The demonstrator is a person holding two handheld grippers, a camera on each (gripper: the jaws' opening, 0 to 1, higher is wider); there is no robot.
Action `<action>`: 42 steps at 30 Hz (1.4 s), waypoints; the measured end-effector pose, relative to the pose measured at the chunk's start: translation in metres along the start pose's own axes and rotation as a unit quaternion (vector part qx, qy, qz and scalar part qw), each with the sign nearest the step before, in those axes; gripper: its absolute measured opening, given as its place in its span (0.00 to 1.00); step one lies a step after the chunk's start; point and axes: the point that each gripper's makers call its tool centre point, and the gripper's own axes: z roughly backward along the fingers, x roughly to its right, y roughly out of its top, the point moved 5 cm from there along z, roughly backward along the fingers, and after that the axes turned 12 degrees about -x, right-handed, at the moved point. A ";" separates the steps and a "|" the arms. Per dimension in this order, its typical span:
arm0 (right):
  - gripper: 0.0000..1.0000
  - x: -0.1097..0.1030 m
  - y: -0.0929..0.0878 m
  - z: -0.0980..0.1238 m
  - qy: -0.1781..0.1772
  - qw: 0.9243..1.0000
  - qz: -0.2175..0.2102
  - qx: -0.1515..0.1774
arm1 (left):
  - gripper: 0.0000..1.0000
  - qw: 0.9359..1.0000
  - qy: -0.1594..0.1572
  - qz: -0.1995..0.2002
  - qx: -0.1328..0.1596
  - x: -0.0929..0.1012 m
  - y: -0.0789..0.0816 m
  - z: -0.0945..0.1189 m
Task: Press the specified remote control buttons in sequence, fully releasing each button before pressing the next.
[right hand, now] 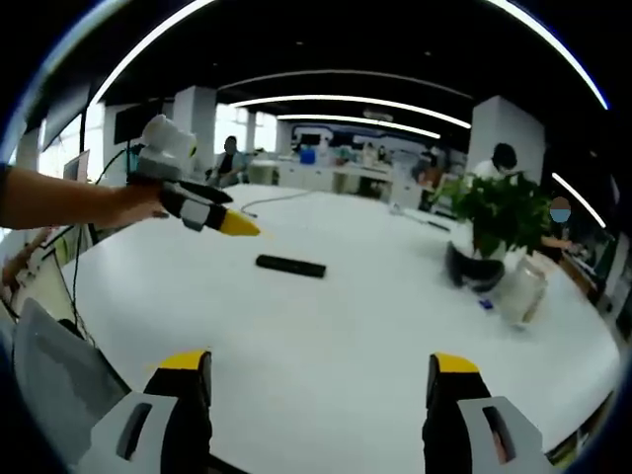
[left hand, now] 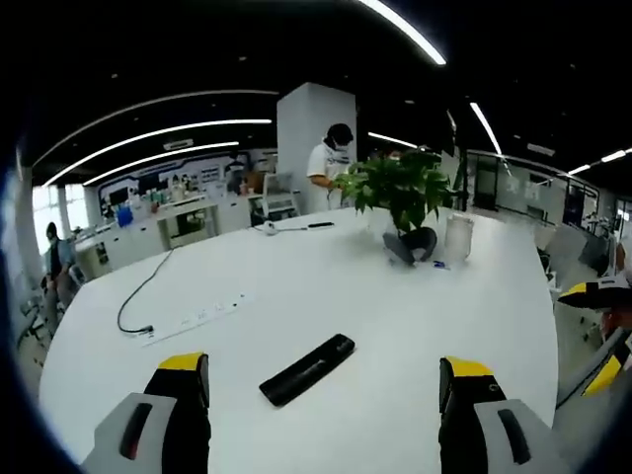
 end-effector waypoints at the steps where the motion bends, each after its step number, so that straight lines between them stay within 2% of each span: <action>1: 0.90 0.000 0.000 0.000 0.000 1.000 0.000 0.000 | 1.00 1.000 -0.002 0.010 -0.003 0.002 -0.002 0.004; 10: 0.90 -0.001 0.001 0.001 0.007 1.000 -0.001 0.004 | 1.00 0.999 0.011 0.039 0.031 0.009 -0.007 0.037; 13: 0.90 -0.001 0.000 0.000 0.007 1.000 -0.002 -0.002 | 1.00 0.997 0.034 0.049 0.042 0.005 -0.007 0.051; 14: 0.91 -0.001 0.000 -0.001 0.007 1.000 -0.002 -0.003 | 1.00 0.996 0.033 0.063 0.048 0.006 -0.007 0.058; 18: 0.92 0.000 0.000 0.000 0.005 1.000 -0.004 0.000 | 1.00 0.993 0.053 0.079 0.068 0.004 -0.013 0.076; 21: 0.93 0.001 0.000 0.000 0.006 1.000 -0.002 -0.001 | 1.00 0.993 0.058 0.083 0.067 0.005 -0.023 0.088; 23: 0.93 0.002 0.003 0.003 0.007 1.000 -0.008 0.010 | 1.00 0.992 0.066 0.083 0.070 0.007 -0.029 0.094; 26: 0.93 0.003 0.003 0.003 0.019 1.000 -0.019 0.013 | 1.00 0.991 0.076 0.083 0.069 0.014 -0.040 0.101; 31: 0.93 0.007 0.007 0.006 0.016 0.999 -0.026 0.025 | 1.00 0.989 0.099 0.090 0.067 0.027 -0.057 0.114; 36: 0.92 0.021 0.005 0.003 0.007 0.999 -0.029 0.019 | 1.00 0.989 0.104 0.085 0.055 0.039 -0.077 0.123; 42: 0.92 0.037 0.001 0.004 -0.006 0.999 -0.050 0.015 | 1.00 0.989 0.111 0.087 0.052 0.045 -0.091 0.136</action>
